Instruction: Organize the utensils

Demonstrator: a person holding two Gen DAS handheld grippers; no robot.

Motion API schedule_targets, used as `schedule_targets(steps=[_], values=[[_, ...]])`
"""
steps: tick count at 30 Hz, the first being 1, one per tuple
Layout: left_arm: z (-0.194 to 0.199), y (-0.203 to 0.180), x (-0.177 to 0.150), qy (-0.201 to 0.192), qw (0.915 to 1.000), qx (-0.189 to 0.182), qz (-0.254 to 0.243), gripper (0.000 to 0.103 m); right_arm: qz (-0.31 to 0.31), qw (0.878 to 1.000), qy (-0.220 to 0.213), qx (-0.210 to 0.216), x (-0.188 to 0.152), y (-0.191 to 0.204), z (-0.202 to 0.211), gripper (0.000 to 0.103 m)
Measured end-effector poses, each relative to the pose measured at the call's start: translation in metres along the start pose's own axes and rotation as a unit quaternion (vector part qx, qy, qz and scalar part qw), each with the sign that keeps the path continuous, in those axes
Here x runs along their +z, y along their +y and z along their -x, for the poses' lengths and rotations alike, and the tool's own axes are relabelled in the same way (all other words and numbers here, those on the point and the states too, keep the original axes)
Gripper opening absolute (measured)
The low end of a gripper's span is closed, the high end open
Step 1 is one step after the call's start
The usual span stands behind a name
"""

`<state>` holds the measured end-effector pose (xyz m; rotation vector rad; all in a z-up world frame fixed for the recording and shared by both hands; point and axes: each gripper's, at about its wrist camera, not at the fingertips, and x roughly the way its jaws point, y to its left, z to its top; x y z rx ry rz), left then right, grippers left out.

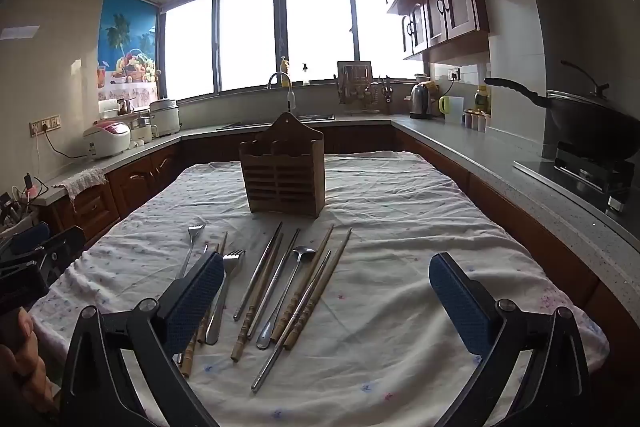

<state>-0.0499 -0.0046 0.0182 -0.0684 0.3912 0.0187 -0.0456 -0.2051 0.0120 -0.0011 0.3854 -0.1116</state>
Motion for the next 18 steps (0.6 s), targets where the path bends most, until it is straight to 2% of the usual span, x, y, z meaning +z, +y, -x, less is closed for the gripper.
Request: schedule_targets(steps=[18], values=[[0.0002,0.0006,0.0002,-0.003,1.0,0.0,-0.002,0.102,0.001,1.0,-0.002,0.004,0.0033,0.0014,-0.0007,0.103]])
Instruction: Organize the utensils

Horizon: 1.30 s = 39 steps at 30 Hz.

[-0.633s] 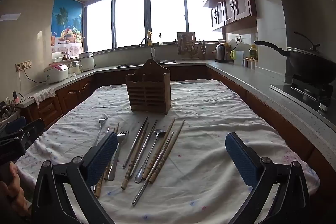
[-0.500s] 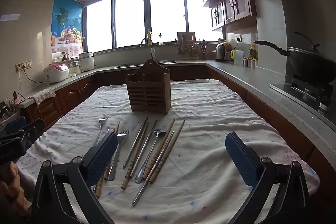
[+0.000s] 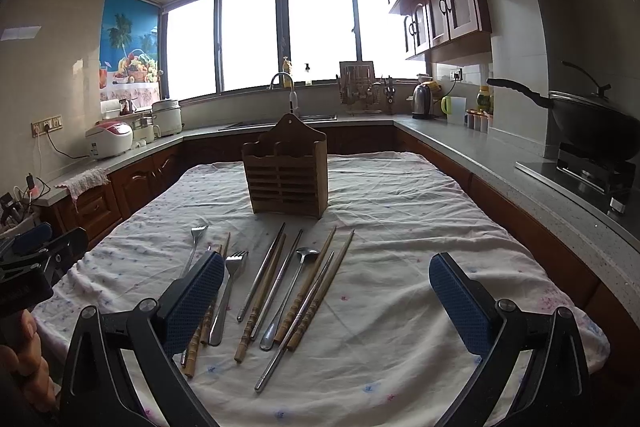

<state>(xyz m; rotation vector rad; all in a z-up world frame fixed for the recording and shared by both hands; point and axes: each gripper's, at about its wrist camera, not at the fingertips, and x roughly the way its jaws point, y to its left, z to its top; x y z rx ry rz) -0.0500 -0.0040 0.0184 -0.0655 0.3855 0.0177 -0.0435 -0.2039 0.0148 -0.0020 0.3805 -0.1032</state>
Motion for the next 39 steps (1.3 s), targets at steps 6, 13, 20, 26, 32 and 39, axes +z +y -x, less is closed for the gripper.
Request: schedule_targets(steps=[6,13,20,26,32,39], values=[[0.0,0.0,-0.001,-0.001,1.0,0.0,0.0,0.102,-0.001,1.0,0.0,0.001,0.0,0.0,0.0,0.103],[0.0,0.0,-0.001,0.0,1.0,0.0,0.001,0.102,-0.003,1.0,0.001,0.002,0.001,0.0,0.0,0.103],[-0.002,0.0,-0.002,0.0,1.0,-0.001,0.002,0.102,-0.005,1.0,0.005,0.003,0.001,0.0,-0.001,0.103],[-0.006,0.002,-0.001,0.002,1.0,-0.002,0.005,0.102,-0.001,1.0,0.003,0.003,0.0,0.002,-0.002,0.103],[-0.009,0.003,0.0,0.007,0.9999,-0.01,0.011,0.102,0.007,1.0,0.012,0.002,0.001,0.003,-0.008,0.103],[-0.029,0.01,0.007,0.036,0.9987,-0.019,0.031,0.102,0.014,0.998,0.061,0.006,0.006,-0.004,-0.026,0.103]])
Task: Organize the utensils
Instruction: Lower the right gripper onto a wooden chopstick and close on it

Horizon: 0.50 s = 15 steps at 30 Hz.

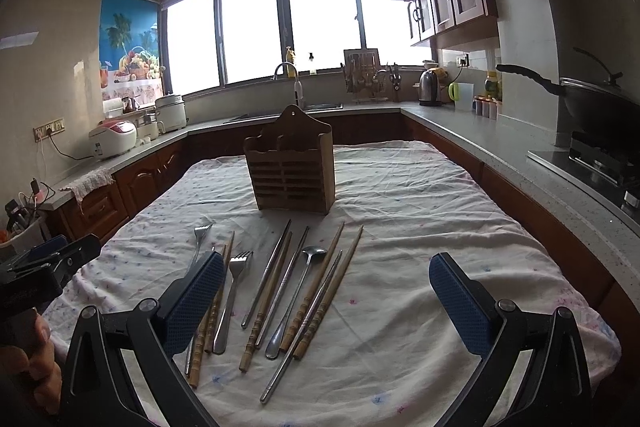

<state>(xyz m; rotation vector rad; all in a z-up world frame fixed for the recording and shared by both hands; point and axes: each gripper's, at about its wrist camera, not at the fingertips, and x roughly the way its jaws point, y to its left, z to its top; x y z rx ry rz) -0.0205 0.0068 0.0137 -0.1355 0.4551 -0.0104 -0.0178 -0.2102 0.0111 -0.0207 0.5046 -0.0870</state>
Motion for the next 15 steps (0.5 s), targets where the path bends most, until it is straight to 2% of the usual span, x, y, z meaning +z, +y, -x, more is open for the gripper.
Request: schedule_targets(steps=[7,10,11,13,15], values=[[-0.024,0.006,0.02,0.029,0.9991,-0.022,0.023,0.102,-0.029,0.999,0.022,0.021,0.008,-0.009,-0.026,0.1],[-0.039,0.008,0.032,0.043,0.9984,-0.027,0.024,0.096,-0.042,0.998,0.043,0.035,0.012,-0.012,-0.041,0.09],[-0.044,0.009,0.036,0.049,0.9981,-0.028,0.024,0.094,-0.042,0.997,0.048,0.038,0.014,-0.013,-0.047,0.084],[-0.057,0.011,0.043,0.063,0.9973,-0.031,0.024,0.085,-0.055,0.995,0.068,0.048,0.017,-0.016,-0.06,0.075],[-0.071,0.011,0.049,0.076,0.9962,-0.035,0.024,0.081,-0.065,0.993,0.084,0.057,0.02,-0.02,-0.074,0.068]])
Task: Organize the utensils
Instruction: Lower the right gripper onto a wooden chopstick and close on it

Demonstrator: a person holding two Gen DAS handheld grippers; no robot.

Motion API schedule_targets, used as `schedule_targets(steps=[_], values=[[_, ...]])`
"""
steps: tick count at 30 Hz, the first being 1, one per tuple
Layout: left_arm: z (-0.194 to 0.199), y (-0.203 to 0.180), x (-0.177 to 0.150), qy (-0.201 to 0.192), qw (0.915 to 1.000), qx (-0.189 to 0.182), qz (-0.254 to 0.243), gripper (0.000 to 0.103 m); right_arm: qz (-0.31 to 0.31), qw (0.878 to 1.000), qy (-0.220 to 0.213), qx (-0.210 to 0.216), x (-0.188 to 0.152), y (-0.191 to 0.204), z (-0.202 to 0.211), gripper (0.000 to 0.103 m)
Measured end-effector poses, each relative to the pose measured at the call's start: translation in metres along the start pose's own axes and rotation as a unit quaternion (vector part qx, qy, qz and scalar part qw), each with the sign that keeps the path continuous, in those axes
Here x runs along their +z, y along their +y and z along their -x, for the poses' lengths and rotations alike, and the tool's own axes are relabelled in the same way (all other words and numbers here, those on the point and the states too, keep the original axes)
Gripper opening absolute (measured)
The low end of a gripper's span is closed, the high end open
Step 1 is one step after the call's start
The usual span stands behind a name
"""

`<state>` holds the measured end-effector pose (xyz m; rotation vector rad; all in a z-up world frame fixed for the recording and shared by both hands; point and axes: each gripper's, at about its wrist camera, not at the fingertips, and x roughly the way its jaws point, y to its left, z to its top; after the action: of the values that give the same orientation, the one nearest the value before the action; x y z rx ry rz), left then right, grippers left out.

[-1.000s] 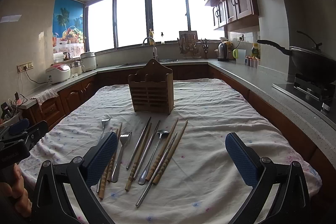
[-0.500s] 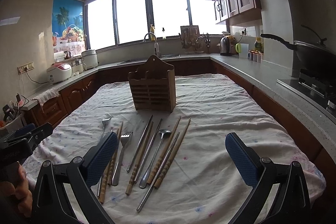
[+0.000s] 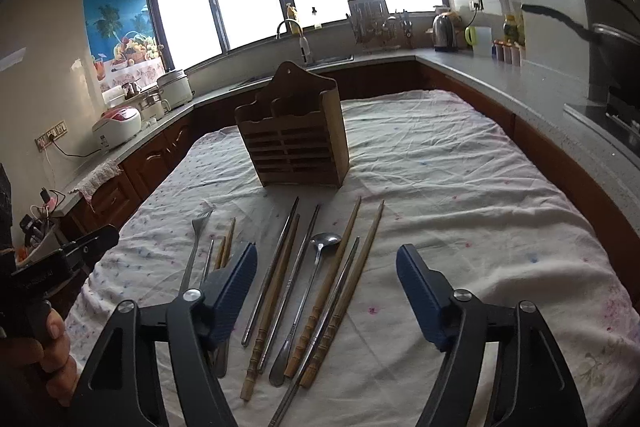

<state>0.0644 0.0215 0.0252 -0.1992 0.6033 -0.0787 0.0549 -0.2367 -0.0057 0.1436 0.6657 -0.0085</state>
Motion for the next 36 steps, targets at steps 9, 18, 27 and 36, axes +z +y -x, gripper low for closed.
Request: schedule_targets(steps=[9,18,27,36], values=[[-0.076,0.001,0.038,0.093,0.9954,-0.025,0.004,0.056,-0.027,0.998,0.049,0.013,0.029,-0.016,-0.059,0.038],[-0.156,-0.005,0.07,0.166,0.9853,-0.038,-0.005,0.044,-0.042,0.993,0.114,0.006,0.049,-0.028,-0.123,0.027],[-0.214,-0.003,0.07,0.219,0.975,-0.033,0.013,0.039,-0.037,0.987,0.158,-0.009,0.049,-0.028,-0.165,0.027],[-0.246,-0.015,0.06,0.249,0.9682,-0.023,-0.008,0.027,-0.034,0.985,0.167,-0.023,0.043,-0.031,-0.181,0.02]])
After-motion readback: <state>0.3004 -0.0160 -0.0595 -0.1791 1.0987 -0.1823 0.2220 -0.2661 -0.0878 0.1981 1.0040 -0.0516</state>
